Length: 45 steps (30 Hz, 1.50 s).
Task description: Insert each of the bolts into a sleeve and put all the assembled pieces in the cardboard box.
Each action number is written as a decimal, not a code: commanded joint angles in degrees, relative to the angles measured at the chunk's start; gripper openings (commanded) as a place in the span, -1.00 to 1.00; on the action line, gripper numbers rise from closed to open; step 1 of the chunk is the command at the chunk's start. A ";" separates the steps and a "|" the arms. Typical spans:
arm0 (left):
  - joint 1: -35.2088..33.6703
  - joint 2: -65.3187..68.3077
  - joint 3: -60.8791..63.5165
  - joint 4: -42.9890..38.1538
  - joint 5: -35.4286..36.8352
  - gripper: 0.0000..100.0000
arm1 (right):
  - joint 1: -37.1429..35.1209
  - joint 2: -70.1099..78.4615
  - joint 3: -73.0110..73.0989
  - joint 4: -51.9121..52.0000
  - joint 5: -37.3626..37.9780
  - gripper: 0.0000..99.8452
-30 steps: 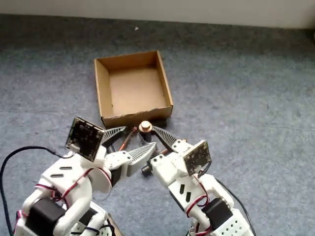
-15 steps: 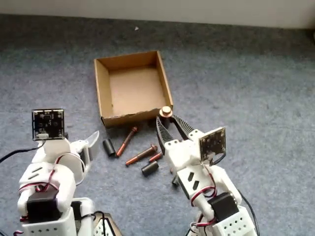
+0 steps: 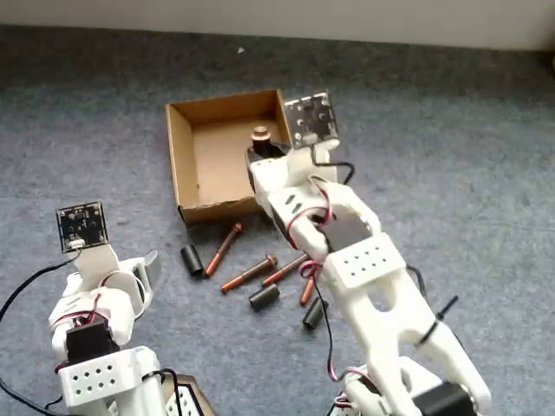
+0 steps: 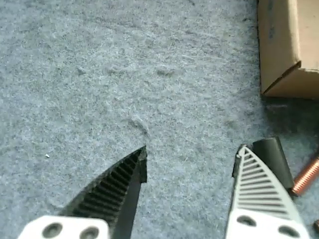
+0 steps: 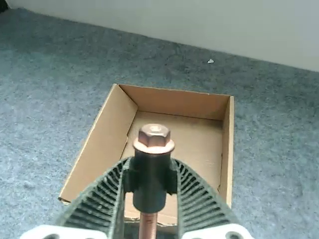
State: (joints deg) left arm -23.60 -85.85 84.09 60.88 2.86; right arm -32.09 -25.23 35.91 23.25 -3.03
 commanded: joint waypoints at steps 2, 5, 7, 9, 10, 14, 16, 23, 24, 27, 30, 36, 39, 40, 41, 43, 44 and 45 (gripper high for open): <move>-0.75 -0.40 -0.04 -1.14 -0.44 -0.42 | 0.92 14.37 -14.55 -1.36 -0.53 -0.99; -0.75 -0.40 -0.04 -1.14 -0.44 -0.42 | 1.89 22.20 -19.91 -1.36 -0.53 -0.98; -0.75 -0.40 -0.04 -1.14 -0.44 -0.42 | 2.59 25.80 -22.64 -1.01 -0.62 -0.98; -0.75 -0.40 -0.04 -1.14 -0.44 -0.42 | 3.38 27.47 -24.57 -0.84 -0.62 -0.98; -0.75 -0.40 -0.04 -1.14 -0.44 -0.42 | 3.56 27.56 -25.10 -0.40 -0.62 -0.96; -0.75 -0.40 -0.04 -1.23 -0.44 -0.42 | 3.65 25.63 -25.89 7.96 -0.88 -0.73; -0.75 -0.40 -0.04 -1.23 -0.44 -0.42 | 3.38 24.13 -26.95 11.38 -0.88 -0.64; -0.75 -0.40 -0.04 -1.23 -0.44 -0.42 | 3.38 18.77 -27.74 22.81 -0.88 -0.62; -0.75 -0.40 -0.04 -1.23 -0.44 -0.42 | 3.38 17.54 -27.47 25.10 -0.88 -0.62; -0.75 -0.40 -0.04 -1.23 -0.44 -0.42 | 3.38 13.41 -27.38 32.75 -0.70 -0.62; -0.75 -0.40 -0.04 -1.23 -0.44 -0.42 | 3.38 10.42 -26.07 40.57 -0.62 -0.62; -0.75 -0.40 -0.04 -1.23 -0.44 -0.42 | -0.31 6.20 -20.70 52.97 -1.14 -0.62; -0.75 -0.40 -0.04 -1.32 -0.44 -0.42 | -5.76 4.70 -17.54 57.71 -11.08 -0.62; -0.75 -0.40 -0.04 -1.32 -0.44 -0.42 | -7.43 4.44 -16.75 58.68 -14.95 -0.62; -0.75 -0.40 -0.04 -1.32 -0.44 -0.42 | -9.10 4.35 -16.04 59.38 -18.46 -0.62; -0.75 -0.40 -0.04 -1.32 -0.44 -0.42 | -12.09 4.62 -14.37 59.82 -22.95 -0.62; -0.75 -0.40 -0.04 -1.32 -0.44 -0.42 | -13.58 4.88 -13.14 59.56 -24.88 -0.62; -0.75 -0.40 -0.04 -1.32 -0.44 -0.42 | -15.08 5.32 -11.91 59.21 -26.81 -0.62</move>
State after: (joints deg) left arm -23.60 -85.85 84.35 60.79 2.86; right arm -42.90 -18.37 22.46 82.15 -23.78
